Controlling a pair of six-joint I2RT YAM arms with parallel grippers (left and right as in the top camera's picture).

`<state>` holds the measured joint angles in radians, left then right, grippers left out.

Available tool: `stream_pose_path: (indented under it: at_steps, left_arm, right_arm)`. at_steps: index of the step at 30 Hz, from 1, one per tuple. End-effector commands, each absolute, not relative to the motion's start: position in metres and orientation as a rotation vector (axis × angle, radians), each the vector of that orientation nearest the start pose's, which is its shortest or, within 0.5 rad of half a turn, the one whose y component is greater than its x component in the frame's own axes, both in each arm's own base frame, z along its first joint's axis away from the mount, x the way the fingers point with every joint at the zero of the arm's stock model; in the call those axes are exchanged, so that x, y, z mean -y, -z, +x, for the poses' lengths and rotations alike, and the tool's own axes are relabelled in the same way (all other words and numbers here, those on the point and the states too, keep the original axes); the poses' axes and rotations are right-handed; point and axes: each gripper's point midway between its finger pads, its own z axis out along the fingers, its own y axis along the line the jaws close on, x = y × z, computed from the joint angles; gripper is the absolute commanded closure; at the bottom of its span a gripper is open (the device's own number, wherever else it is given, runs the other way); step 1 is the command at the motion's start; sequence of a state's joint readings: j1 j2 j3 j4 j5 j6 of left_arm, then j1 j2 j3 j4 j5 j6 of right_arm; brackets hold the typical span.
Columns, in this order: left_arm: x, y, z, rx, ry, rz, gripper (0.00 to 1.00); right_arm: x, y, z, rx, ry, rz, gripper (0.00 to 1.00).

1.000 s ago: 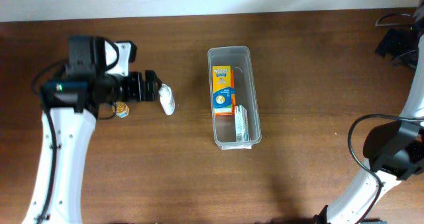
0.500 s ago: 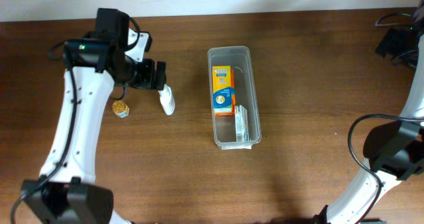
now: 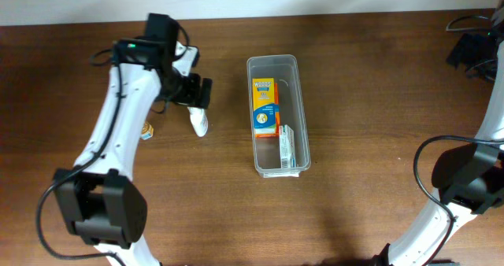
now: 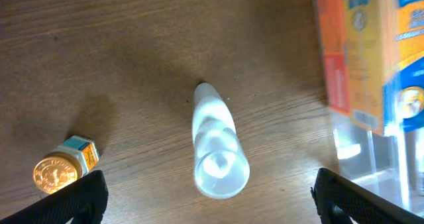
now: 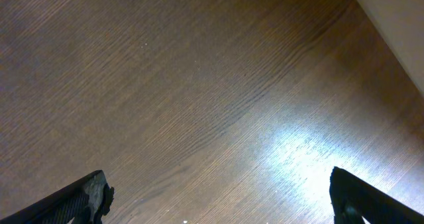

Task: Pack container
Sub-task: 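Move the left gripper over the white bottle, then lower the left gripper and grasp the white bottle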

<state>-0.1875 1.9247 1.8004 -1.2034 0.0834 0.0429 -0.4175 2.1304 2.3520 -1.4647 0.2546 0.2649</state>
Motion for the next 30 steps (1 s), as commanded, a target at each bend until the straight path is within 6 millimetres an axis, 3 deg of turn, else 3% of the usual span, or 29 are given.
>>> stream_pose_path:
  at_steps: [1, 16, 30]
  left_arm:
    - [0.088, -0.148, 0.417, -2.874, 0.009, 0.393, 0.01]
    - [0.088, -0.102, 0.417, -2.999, -0.006, 0.36, 0.01]
    - [0.092, -0.093, 0.415, -3.029, 0.033, 0.325, 0.01]
  right_arm:
    - [0.234, -0.224, 0.404, -2.614, 0.422, 1.015, 0.02]
    - [0.234, -0.224, 0.404, -2.614, 0.422, 1.015, 0.02]
    - [0.234, -0.224, 0.404, -2.614, 0.422, 1.015, 0.02]
